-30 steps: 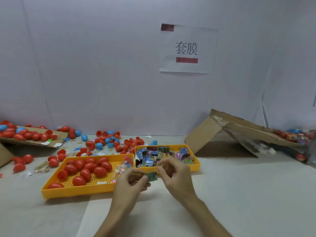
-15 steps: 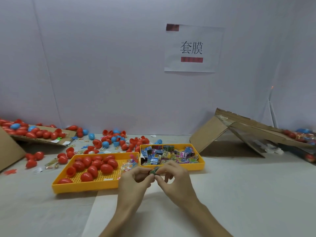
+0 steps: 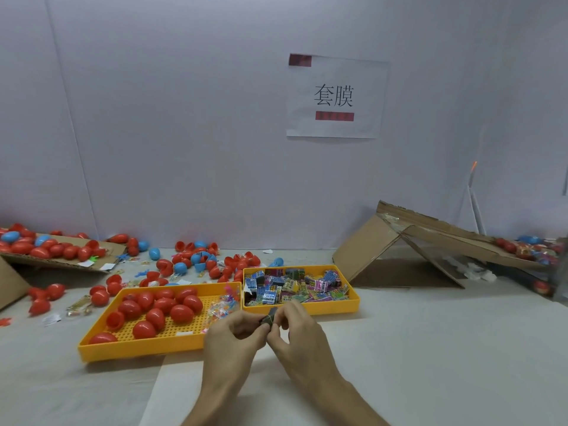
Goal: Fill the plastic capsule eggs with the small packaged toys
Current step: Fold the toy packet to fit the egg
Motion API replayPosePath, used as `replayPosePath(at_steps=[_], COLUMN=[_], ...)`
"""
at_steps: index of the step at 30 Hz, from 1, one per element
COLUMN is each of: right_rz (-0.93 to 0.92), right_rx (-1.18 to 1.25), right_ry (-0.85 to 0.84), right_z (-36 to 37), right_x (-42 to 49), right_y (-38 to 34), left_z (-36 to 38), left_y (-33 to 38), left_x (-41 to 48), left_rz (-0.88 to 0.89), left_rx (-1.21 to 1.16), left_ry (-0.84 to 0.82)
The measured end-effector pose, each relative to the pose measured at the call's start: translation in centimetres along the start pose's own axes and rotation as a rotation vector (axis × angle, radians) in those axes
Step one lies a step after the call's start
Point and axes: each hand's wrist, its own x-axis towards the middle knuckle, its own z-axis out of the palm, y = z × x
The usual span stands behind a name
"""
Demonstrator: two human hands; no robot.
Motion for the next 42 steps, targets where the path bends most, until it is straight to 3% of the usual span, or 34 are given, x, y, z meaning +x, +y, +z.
replayPosePath(at_steps=[10,17,19,23,29,38,42], right_rz=[-0.003,0.059,0.111,0.29,0.509,0.519,0.474], right_rx=[-0.2,-0.14,-0.004,0.559,0.976,1.147,1.167], right_ry=[-0.038,-0.008,-0.004,-0.078,-0.145,-0.288,-0.343], right_z=[-0.8,-1.0,-1.3,-2.7,-3.4,-3.8,-3.9], right_x=[0.4,0.6,0.7,1.2,1.7,1.6,1.5], right_y=[-0.4,-0.2,-0.1,0.3,0.6,0.3,0.4], left_z=[0.0,0.3,0.3,0.0,-0.4,-0.6,-0.6], left_y=[-0.2,0.0,0.1,0.0,0.3,1.1,1.0], left_x=[0.7,0.4,0.3,0.6,0.6,0.2,0.2], left_rz=[-0.114,-0.036,-0.002,-0.048,-0.104,-0.149,-0.125], left_rx=[-0.197,-0.162,-0.125,-0.143,-0.248,-0.433,-0.431], left_ry=[0.034,-0.041,-0.067,-0.064,-0.094,-0.366,-0.381])
